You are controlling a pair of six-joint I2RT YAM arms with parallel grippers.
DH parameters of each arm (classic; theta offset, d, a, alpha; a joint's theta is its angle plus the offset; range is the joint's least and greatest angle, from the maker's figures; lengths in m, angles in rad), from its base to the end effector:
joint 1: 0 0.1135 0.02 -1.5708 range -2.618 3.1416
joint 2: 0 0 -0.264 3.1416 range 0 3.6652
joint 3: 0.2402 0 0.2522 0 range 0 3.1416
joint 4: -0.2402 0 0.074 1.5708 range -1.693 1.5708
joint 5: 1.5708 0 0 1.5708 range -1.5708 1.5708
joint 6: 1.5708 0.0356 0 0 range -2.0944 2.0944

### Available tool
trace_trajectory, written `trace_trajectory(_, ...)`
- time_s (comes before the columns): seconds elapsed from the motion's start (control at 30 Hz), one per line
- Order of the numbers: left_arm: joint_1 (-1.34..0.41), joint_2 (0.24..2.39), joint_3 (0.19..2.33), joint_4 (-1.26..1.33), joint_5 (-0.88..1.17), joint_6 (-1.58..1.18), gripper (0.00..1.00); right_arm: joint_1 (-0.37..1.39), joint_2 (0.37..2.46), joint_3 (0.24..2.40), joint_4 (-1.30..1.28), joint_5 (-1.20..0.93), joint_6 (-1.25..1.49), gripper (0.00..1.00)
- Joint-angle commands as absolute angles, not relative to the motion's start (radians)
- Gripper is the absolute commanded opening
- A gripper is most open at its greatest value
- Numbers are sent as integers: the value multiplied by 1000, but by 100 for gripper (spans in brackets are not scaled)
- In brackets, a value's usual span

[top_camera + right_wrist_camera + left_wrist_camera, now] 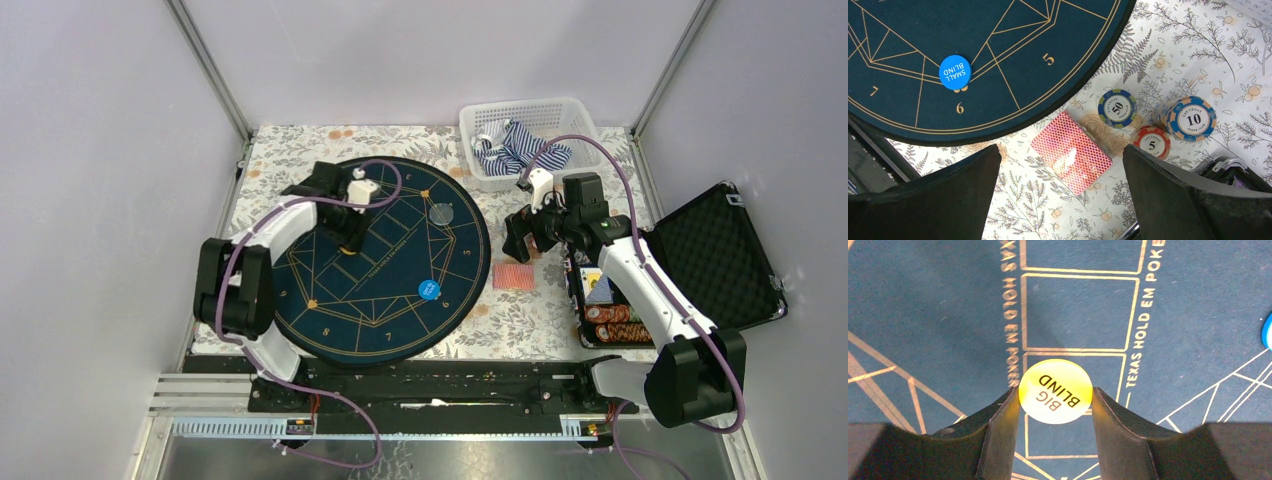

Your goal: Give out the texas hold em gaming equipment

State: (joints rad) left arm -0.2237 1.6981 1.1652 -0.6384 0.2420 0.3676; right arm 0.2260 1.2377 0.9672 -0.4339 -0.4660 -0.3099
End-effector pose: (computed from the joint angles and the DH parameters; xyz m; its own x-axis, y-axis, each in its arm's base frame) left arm 0.3269 -0.0831 0.2026 -0.7282 0.5235 -0.4423 0.6086 0.7907 -0.0662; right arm 0.2560 0.0753 0.2868 -0.4382 -0.3803 -0.8144 -0.7009 0.7119 0.0447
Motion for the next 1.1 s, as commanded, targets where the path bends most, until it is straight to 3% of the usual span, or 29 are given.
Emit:
trace_trajectory(0.0, -125, 1611, 1197, -684, 276, 398, 47, 219, 1223, 979, -431, -497, -325, 100)
trace_trajectory(0.37, 105, 1653, 1137, -607, 270, 462, 47, 219, 1218, 983, -437, -512, -324, 100)
trace_trajectory(1.07, 132, 1758, 1067, -413, 198, 483, 50, 219, 1230, 982, -436, -504, -324, 100)
